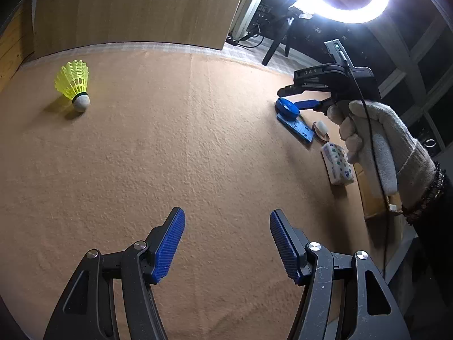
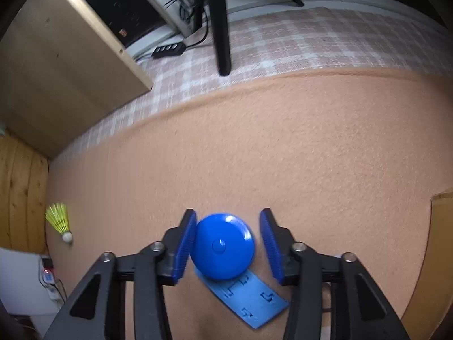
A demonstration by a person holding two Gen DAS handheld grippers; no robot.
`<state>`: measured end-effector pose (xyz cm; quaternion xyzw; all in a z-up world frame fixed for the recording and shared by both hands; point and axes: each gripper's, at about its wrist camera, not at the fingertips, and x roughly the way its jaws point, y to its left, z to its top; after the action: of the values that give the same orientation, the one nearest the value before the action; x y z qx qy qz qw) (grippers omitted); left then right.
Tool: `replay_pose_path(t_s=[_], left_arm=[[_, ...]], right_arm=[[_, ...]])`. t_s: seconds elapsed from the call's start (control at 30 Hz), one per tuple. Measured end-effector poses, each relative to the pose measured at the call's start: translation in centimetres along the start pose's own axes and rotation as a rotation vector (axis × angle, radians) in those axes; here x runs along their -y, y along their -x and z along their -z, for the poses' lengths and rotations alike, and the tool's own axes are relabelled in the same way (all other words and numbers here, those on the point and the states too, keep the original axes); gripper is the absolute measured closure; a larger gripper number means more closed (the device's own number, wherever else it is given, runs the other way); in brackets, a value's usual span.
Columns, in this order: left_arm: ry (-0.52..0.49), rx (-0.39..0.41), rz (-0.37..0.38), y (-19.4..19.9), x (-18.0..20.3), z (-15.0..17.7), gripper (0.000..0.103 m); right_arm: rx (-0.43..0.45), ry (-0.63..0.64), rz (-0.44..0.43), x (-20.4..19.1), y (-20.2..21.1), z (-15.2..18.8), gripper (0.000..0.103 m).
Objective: Organize objects
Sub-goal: 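Grasp the blue tape measure with the right tool and lift it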
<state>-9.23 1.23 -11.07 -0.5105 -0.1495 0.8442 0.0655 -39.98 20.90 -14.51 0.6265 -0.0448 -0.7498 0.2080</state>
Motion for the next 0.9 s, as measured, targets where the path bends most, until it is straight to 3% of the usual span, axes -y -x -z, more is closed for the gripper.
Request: replay_pose_path(t_s=[0.9], left_arm=[[-0.025,-0.007,0.031,0.1,0.5,-0.1,0.037]], right_arm=[[-0.095,0.074,-0.127,-2.1,1.0,9.5,0.073]])
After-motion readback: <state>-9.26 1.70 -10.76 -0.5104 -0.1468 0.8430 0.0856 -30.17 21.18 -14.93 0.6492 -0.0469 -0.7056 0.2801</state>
